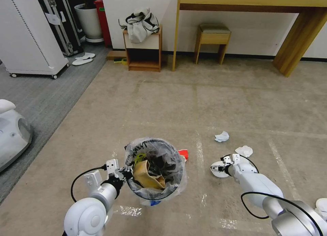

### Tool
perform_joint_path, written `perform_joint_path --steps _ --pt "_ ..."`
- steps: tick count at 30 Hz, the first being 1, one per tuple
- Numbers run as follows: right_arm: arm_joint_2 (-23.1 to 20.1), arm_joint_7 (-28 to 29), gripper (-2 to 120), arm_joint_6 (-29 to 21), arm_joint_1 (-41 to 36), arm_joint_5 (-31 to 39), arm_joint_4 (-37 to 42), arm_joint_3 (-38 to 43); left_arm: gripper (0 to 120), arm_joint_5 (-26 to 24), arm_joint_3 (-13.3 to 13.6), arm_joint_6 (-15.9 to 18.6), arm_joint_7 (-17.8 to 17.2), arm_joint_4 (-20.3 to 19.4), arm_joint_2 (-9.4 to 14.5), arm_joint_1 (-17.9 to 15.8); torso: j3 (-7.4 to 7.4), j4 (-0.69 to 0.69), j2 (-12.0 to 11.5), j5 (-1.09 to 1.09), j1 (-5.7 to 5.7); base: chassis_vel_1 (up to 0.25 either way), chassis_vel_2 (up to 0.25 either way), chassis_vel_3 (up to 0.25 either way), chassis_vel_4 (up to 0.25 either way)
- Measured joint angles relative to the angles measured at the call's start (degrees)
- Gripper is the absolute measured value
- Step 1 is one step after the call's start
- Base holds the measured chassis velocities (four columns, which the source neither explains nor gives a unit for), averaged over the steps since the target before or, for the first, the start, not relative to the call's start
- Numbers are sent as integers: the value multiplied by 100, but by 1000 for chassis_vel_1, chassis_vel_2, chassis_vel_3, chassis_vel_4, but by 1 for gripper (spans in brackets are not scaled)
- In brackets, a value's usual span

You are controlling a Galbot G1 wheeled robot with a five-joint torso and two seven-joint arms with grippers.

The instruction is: Pick up the trash bin and place the garbage on the floor into it.

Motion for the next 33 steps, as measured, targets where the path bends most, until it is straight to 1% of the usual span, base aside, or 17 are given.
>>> perform_joint_path --steps 2,4,5,7,9,10,12,17,18,20,21,23,24,26,30,32,33 --pt "12 28 80 11 -6 -18 -2 22 1 10 0 -4 1 6 -1 0 0 -1 0 -2 0 0 0 0 0" --pt "12 37 77 21 -11 -20 4 24 1 20 2 -5 1 11 -5 0 0 -1 0 -2 0 0 0 0 0" --pt "9 41 70 33 -19 -21 16 25 1 34 11 -6 1 13 -11 -1 0 -1 0 0 0 0 0 0 0" --pt "5 41 68 35 -25 -21 26 25 1 38 16 -6 1 13 -15 -1 0 -1 0 0 0 0 0 0 0" --pt "-24 44 58 40 -74 -13 120 26 1 70 38 -8 3 17 -36 4 1 3 0 4 0 0 0 0 0" --pt "-24 44 58 40 -74 -13 120 26 1 70 38 -8 3 17 -36 4 1 3 0 4 0 0 0 0 0" --pt "-69 75 48 37 -135 12 230 35 1 94 57 -8 3 19 -49 10 2 7 0 9 0 0 0 0 0" --pt "-158 112 39 7 -248 42 419 77 1 121 74 -9 2 19 -57 26 2 8 0 12 1 0 0 0 0" --pt "-184 119 33 0 -283 47 474 91 1 127 79 -10 2 19 -57 33 3 9 -1 12 1 0 0 0 0" --pt "-234 136 26 -11 -353 54 574 124 1 137 83 -10 1 15 -57 46 3 8 -1 13 1 0 0 0 0" --pt "-234 136 26 -11 -353 54 574 124 1 137 83 -10 1 15 -57 46 3 8 -1 13 1 0 0 0 0" --pt "-307 186 14 -31 -450 54 718 184 1 153 81 -10 1 -2 -64 68 3 5 -1 13 2 0 0 0 0" --pt "-307 186 14 -31 -450 54 718 184 1 153 81 -10 1 -2 -64 68 3 5 -1 13 2 0 0 0 0" --pt "-377 250 5 -42 -529 47 845 245 1 158 81 -10 0 -28 -68 96 4 3 -1 12 2 0 0 0 0" --pt "-476 324 1 -68 -616 45 1032 300 1 167 89 -10 0 -58 -64 129 4 3 -2 10 2 0 0 0 0" --pt "-699 474 1 -174 -772 156 1427 337 1 177 96 -10 0 -87 -50 160 4 3 -2 9 2 0 0 0 0" --pt "-699 474 1 -174 -772 156 1427 337 1 177 96 -10 0 -87 -50 160 4 3 -2 9 2 0 0 0 0"
